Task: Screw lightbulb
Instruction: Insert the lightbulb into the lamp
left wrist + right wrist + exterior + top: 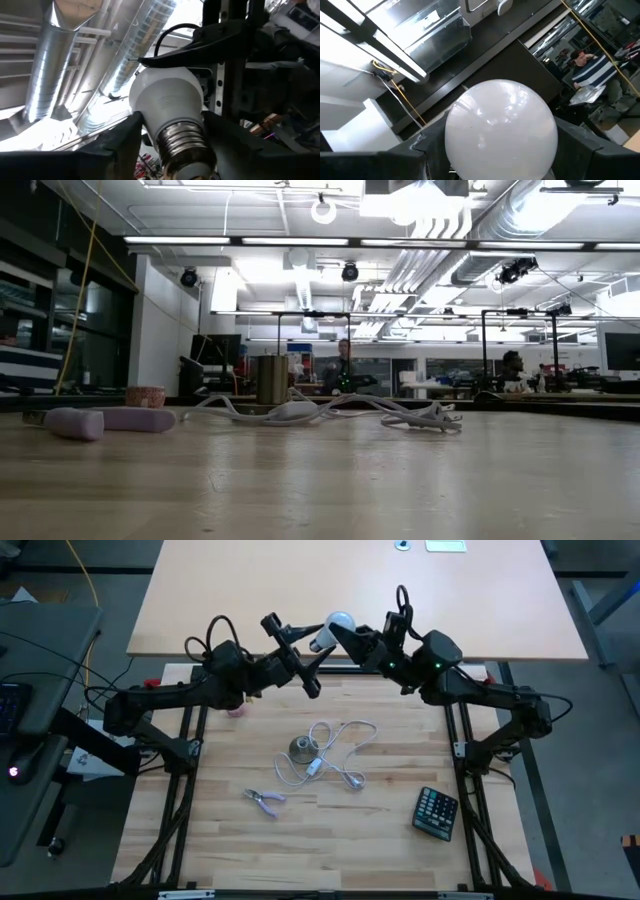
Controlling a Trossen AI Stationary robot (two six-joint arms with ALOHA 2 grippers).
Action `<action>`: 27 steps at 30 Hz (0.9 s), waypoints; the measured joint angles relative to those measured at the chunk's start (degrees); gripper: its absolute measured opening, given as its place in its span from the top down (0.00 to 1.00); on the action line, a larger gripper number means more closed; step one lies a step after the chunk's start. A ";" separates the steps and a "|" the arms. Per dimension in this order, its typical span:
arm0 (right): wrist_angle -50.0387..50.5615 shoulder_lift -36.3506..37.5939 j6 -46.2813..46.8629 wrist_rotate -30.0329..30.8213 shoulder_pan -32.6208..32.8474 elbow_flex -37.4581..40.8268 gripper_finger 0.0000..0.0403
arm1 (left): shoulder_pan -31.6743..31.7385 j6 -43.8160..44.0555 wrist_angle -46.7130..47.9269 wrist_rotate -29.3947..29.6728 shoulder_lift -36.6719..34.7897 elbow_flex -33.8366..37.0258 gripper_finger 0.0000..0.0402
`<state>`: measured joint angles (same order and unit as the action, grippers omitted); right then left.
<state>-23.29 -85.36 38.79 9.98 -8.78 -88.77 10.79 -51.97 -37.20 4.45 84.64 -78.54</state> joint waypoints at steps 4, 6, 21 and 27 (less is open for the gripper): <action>-0.16 0.00 0.02 0.18 0.15 0.00 0.38 | -0.04 -0.02 0.18 1.65 0.00 -0.04 0.64; -0.58 -0.04 -0.22 0.50 0.31 0.00 0.37 | -0.04 0.57 0.20 2.10 0.00 -0.04 0.68; -0.08 1.96 -0.04 0.93 0.55 0.04 0.26 | -0.48 0.85 1.46 3.13 -0.01 -0.04 0.68; 2.45 5.16 -4.49 3.46 0.06 0.00 0.25 | -0.35 0.85 2.88 6.39 -0.17 0.09 0.68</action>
<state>-20.84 -80.20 34.29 13.44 -8.72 -88.77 10.44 -51.11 -34.31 10.83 84.47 -78.46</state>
